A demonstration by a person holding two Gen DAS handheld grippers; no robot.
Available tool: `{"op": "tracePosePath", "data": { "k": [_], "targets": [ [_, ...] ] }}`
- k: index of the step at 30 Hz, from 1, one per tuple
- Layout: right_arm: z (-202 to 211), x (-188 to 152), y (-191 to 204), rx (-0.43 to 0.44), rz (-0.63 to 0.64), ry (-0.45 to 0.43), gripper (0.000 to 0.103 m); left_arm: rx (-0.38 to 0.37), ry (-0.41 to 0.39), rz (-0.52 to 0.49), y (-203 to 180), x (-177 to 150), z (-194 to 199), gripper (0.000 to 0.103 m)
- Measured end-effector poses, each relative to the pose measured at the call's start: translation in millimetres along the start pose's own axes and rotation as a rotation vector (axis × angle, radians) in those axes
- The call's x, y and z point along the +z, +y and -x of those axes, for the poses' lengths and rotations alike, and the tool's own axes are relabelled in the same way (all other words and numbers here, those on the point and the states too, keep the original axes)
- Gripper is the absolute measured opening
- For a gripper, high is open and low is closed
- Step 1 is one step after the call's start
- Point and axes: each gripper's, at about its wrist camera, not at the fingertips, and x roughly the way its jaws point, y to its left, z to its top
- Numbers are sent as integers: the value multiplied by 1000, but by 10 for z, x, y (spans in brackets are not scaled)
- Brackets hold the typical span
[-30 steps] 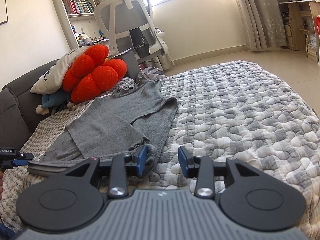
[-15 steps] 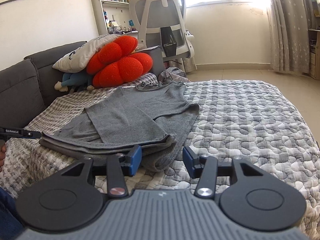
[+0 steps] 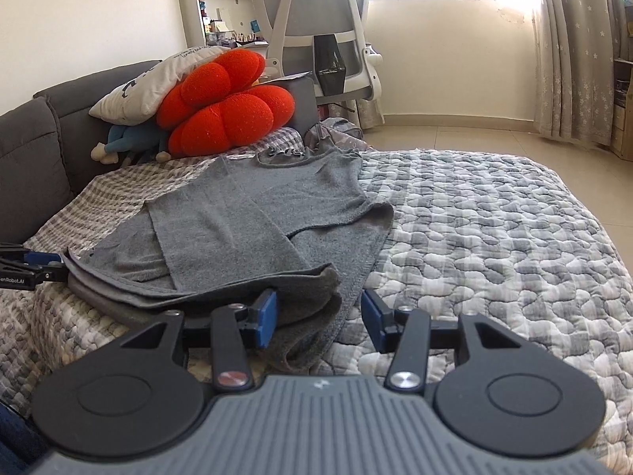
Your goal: Fold clothes
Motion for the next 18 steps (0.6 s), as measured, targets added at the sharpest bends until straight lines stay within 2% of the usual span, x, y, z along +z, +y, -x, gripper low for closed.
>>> {"op": "tracePosePath", "data": {
  "k": [4, 12, 15, 18],
  "targets": [
    [-53, 11, -43, 25, -35, 10, 50, -27, 7, -9, 37, 88, -4, 56],
    [-2, -26, -155, 57, -88, 2, 50, -130, 15, 113, 302, 163, 31, 58],
    [-29, 7, -118, 71, -80, 9, 50, -147, 23, 64, 202, 205, -37, 57],
    [-64, 21, -70, 82, -66, 25, 50, -127, 51, 37, 102, 224, -118, 54]
  ]
}}
